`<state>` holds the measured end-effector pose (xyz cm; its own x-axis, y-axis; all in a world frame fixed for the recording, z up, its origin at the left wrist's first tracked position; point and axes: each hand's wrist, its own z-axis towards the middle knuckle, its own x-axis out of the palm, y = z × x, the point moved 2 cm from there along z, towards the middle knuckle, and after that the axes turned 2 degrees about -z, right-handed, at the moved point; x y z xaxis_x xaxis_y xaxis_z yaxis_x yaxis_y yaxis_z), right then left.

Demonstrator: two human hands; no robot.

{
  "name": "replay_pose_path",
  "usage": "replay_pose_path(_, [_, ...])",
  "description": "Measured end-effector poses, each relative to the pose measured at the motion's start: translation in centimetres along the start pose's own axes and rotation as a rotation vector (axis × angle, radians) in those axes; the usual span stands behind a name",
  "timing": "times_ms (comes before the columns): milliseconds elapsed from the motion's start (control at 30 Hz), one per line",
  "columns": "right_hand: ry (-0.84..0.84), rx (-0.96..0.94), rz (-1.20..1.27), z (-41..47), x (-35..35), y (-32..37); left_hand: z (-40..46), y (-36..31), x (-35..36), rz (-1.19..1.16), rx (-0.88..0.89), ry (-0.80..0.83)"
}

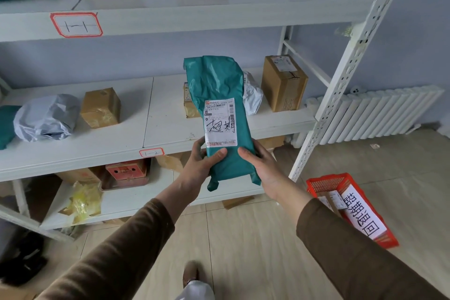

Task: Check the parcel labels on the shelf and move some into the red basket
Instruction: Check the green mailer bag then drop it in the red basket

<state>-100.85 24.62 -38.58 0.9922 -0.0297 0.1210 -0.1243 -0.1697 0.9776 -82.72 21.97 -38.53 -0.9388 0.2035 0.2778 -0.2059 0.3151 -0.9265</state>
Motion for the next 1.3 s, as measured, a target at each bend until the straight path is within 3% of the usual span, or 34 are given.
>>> replay_pose_path(333, [-0.11, 0.07, 0.056, -1.8, -3.7, -2.2, 0.3, 2.6, 2.4, -0.001, -0.092, 0.055])
replay_pose_path(767, [-0.326, 0.155, 0.115, -3.1, -12.1, -6.3, 5.5, 8.1, 8.9, 0.087, -0.275, 0.265])
replay_pose_path(1033, [-0.463, 0.248, 0.129, -9.0, -21.0, -9.3, 6.0, 14.5, 17.4, 0.171, -0.399, 0.393])
replay_pose_path(1300, [-0.504, 0.263, 0.137, -14.2, -34.6, -11.6, 5.5, 21.5, 30.6, 0.213, -0.46, 0.438])
